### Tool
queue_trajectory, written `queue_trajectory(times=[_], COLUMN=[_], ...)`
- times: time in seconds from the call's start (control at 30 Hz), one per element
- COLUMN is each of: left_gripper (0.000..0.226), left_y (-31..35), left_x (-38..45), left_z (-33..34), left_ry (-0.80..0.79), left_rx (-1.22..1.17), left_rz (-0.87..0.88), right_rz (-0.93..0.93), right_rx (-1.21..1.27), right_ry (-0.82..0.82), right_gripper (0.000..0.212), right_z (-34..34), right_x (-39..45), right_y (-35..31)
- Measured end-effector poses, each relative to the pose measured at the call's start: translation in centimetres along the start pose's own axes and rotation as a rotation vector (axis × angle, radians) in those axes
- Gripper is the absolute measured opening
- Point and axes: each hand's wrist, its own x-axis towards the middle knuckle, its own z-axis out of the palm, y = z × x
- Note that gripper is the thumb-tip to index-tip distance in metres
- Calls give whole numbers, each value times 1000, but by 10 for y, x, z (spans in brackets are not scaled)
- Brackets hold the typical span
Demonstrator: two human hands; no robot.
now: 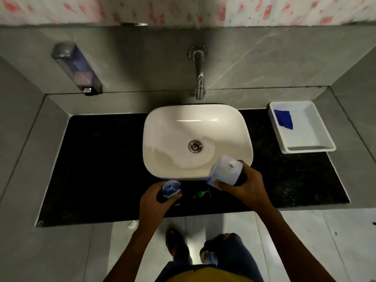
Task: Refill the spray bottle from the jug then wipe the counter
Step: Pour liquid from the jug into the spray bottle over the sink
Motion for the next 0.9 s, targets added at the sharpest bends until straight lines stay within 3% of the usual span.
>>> queue_trajectory(times=[0.2,0.43,0.6,0.8,0.9], left_gripper=[58,48,30,60,60], left_y=[80,133,164,181,188], left_x=[33,88,115,136,143], left_z=[-11,18,43,58,56], left_ry=[122,152,125,78,-28], left_rx=[83,54,16,-33,-67], left_rz=[179,226,-8,-121,-201], right_rz=[-82,30,-30,-129,-136], right_rx=[99,-53,-252,-383,-440], right_ry=[45,43,81,96,99], right_gripper=[66,72,74,71,73], right_z=[-7,-25,-43,-58,-58], right_x=[46,109,146,175,179], right_y=[-40,-61,-67,-83,-98])
